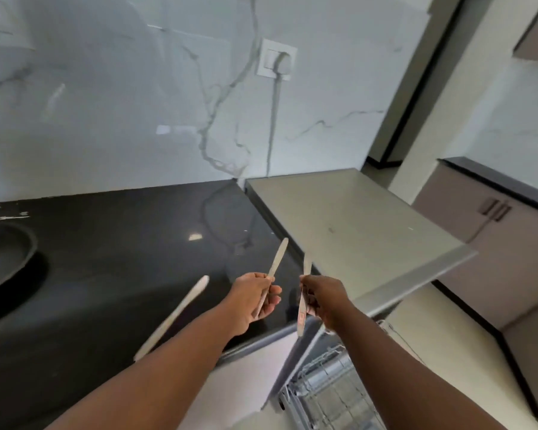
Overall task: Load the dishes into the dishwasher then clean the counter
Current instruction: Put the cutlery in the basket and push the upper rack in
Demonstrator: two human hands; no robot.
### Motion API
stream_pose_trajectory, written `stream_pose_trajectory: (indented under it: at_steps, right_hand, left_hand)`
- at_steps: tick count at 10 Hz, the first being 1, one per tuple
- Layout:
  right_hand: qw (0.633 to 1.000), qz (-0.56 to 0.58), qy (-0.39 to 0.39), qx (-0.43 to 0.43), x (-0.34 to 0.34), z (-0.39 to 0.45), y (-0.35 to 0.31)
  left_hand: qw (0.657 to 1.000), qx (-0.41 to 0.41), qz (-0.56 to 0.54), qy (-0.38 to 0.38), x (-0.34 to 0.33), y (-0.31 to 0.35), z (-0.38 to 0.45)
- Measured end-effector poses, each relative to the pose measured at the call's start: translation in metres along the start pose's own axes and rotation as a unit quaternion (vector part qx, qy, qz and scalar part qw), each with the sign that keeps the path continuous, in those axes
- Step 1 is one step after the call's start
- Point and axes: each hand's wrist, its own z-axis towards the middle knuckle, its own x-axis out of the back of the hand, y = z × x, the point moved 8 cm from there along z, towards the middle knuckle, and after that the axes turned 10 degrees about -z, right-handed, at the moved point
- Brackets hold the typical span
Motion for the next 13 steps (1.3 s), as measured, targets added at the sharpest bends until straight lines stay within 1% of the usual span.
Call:
stream_pose_trajectory:
  at_steps: [1, 2, 3, 4, 5, 6, 7, 8, 9, 10, 11, 12, 13]
  right_hand:
    - [0.999, 0.007, 0.037, 0.013, 0.074, 0.003, 0.015]
    - [0.998, 0.014, 0.063, 0.003, 0.146, 0.003, 0.040]
    - [0.996, 0.015, 0.088, -0.019, 0.231, 0.005, 0.078]
    - [0.992, 0.013, 0.113, -0.051, 0.309, 0.002, 0.125]
    - [0.985, 0.022, 0.140, -0.098, 0.373, -0.001, 0.174]
    - [0.977, 0.044, 0.159, -0.134, 0.418, -0.004, 0.213]
    - [0.966, 0.087, 0.184, -0.161, 0.444, -0.005, 0.249]
    - [0.954, 0.078, 0.207, -0.203, 0.457, -0.014, 0.285]
    - [0.950, 0.045, 0.196, -0.239, 0.461, -0.017, 0.319]
    - [0.934, -0.010, 0.215, -0.284, 0.476, -0.021, 0.340]
    - [0.914, 0.014, 0.243, -0.324, 0.489, -0.015, 0.362]
    - [0.902, 0.021, 0.247, -0.354, 0.487, -0.005, 0.378]
    - [0.910, 0.012, 0.200, -0.363, 0.474, 0.016, 0.405]
  left_hand:
    - [0.999, 0.019, 0.018, -0.032, -0.067, -0.032, 0.003]
    - [0.997, 0.030, 0.038, -0.055, -0.130, -0.073, 0.004]
    - [0.990, 0.034, 0.117, -0.065, -0.201, -0.134, 0.007]
    - [0.975, 0.032, 0.204, -0.080, -0.260, -0.197, 0.011]
    - [0.960, 0.043, 0.262, -0.092, -0.300, -0.249, 0.010]
    - [0.939, 0.053, 0.323, -0.102, -0.323, -0.283, 0.012]
    - [0.916, 0.056, 0.381, -0.108, -0.339, -0.307, 0.026]
    - [0.892, 0.060, 0.436, -0.105, -0.350, -0.334, 0.049]
    - [0.874, 0.093, 0.462, -0.118, -0.356, -0.369, 0.068]
    - [0.846, 0.113, 0.492, -0.170, -0.366, -0.403, 0.081]
    - [0.806, 0.088, 0.544, -0.215, -0.385, -0.421, 0.101]
    - [0.780, 0.085, 0.574, -0.232, -0.390, -0.444, 0.126]
    - [0.772, 0.116, 0.588, -0.210, -0.377, -0.473, 0.149]
